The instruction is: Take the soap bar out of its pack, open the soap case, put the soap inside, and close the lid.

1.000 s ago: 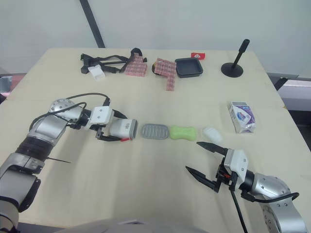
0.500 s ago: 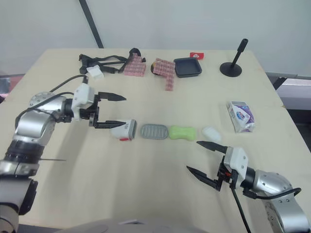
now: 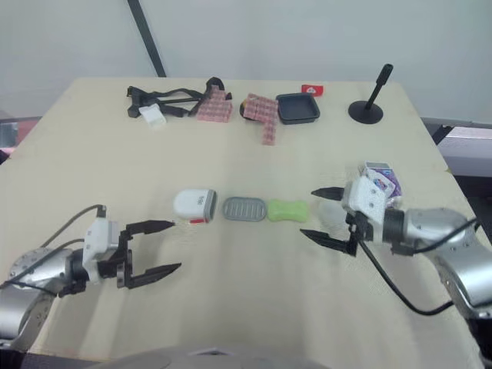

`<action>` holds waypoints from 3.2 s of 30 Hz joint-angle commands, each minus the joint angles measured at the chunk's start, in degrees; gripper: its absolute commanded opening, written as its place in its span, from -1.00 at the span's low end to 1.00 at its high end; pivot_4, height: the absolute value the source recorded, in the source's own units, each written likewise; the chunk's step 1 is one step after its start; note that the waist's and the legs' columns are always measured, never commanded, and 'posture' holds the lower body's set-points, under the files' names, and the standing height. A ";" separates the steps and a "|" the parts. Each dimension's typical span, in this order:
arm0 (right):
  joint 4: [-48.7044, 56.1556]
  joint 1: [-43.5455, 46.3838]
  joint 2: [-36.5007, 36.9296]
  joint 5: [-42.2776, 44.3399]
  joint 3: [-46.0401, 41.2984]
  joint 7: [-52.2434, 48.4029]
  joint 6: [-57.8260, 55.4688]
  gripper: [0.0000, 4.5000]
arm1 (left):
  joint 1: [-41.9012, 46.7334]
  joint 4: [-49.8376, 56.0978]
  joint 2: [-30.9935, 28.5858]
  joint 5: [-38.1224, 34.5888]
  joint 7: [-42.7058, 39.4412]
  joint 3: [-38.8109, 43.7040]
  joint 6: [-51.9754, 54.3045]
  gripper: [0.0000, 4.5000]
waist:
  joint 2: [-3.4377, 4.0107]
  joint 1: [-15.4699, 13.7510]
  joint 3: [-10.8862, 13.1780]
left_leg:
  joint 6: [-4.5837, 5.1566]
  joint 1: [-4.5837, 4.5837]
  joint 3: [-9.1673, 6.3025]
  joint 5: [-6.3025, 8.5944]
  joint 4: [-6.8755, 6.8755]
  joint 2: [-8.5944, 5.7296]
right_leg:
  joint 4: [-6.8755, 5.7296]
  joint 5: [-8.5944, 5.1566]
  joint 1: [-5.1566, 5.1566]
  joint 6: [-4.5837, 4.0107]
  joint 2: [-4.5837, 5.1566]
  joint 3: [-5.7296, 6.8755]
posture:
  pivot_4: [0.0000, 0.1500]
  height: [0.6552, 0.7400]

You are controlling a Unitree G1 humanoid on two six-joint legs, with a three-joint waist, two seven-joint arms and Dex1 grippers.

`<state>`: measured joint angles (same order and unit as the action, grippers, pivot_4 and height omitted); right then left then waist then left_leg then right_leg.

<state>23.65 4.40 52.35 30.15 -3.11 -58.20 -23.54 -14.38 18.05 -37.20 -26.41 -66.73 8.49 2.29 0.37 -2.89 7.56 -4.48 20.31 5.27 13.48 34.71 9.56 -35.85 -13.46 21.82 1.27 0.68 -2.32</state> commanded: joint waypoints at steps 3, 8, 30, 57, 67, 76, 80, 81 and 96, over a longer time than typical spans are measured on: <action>-6.30 11.47 1.62 -6.12 8.75 -4.59 -3.35 1.00 | -2.83 0.03 -0.94 0.51 -2.81 -0.87 -4.37 1.00 | 0.01 0.58 0.00 | -0.14 0.05 0.02 -0.08 0.01 -0.01 | 0.00 0.00 0.05 0.00 0.00 -0.03 | 1.00 1.00; -11.06 21.54 -0.54 -11.72 17.35 -6.87 -7.03 1.00 | -2.66 -1.31 -1.35 0.50 -4.58 -2.50 -5.53 1.00 | 0.02 0.90 0.00 | -0.14 0.07 0.03 -0.10 0.01 0.00 | -0.08 -0.01 0.13 -0.01 -0.01 -0.02 | 1.00 1.00; -19.72 31.67 -9.78 -23.04 27.67 -7.67 -9.62 1.00 | 8.40 -13.14 -3.20 -1.70 -6.24 2.82 -9.74 1.00 | 0.00 -0.14 -0.01 | -0.27 0.27 0.14 -0.22 0.25 -0.01 | -0.58 0.00 0.53 -0.03 -0.04 -0.13 | 1.00 1.00; -16.31 30.03 -10.65 -26.29 29.09 -7.93 -13.17 -0.23 | 10.72 -13.30 -2.43 0.02 -4.09 1.35 -9.96 1.00 | -0.04 -0.26 -0.04 | -0.33 0.29 0.15 -0.25 0.27 0.00 | -0.67 0.00 0.55 -0.03 -0.09 -0.15 | 1.00 1.00; -11.28 36.33 -11.76 -22.08 26.19 -10.71 -18.27 -0.23 | 12.56 -15.64 -2.30 1.23 -4.25 1.09 -10.62 1.00 | -0.02 -0.14 -0.03 | -0.35 0.31 0.16 -0.26 0.29 -0.01 | -0.75 0.01 0.62 -0.04 -0.12 -0.18 | 1.00 1.00; -10.63 42.90 -19.54 -21.67 31.47 -7.21 -25.30 -0.23 | 13.06 -16.07 -2.16 1.64 -3.88 0.39 -10.98 1.00 | -0.15 -0.53 -0.11 | -0.43 0.24 0.19 -0.31 0.42 0.01 | -1.12 0.01 0.73 -0.12 -0.25 -0.19 | 1.00 1.00; -12.07 43.56 -21.56 -24.60 36.19 -5.01 -25.05 -0.23 | 12.93 -15.57 -2.10 1.65 -3.30 0.17 -10.88 1.00 | -0.14 -0.59 -0.11 | -0.44 0.24 0.18 -0.30 0.48 0.00 | -1.18 0.02 0.84 -0.12 -0.26 -0.17 | 1.00 1.00; -12.38 43.85 -22.09 -24.97 36.82 -4.42 -25.23 -0.23 | 12.88 -15.53 -2.13 1.63 -3.22 0.15 -10.89 1.00 | -0.15 -0.61 -0.11 | -0.44 0.24 0.18 -0.30 0.49 0.00 | -1.17 0.02 0.85 -0.12 -0.25 -0.17 | 1.00 1.00; -17.67 46.17 -26.93 -27.24 40.14 -1.32 -25.78 -0.23 | 12.71 -15.76 -1.95 2.21 -2.65 -0.01 -12.00 1.00 | -0.15 -0.23 -0.11 | -0.51 0.23 0.18 -0.29 0.49 -0.01 | -1.20 0.02 0.85 -0.12 -0.28 -0.16 | 1.00 1.00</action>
<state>5.22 49.16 25.69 3.39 37.49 -59.70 -50.21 -1.73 1.28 -38.99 -24.07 -69.60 7.96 -8.58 0.23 -3.12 7.45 -4.99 20.55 5.44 13.18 35.20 9.56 -37.07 -13.45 22.67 1.16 0.40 -2.47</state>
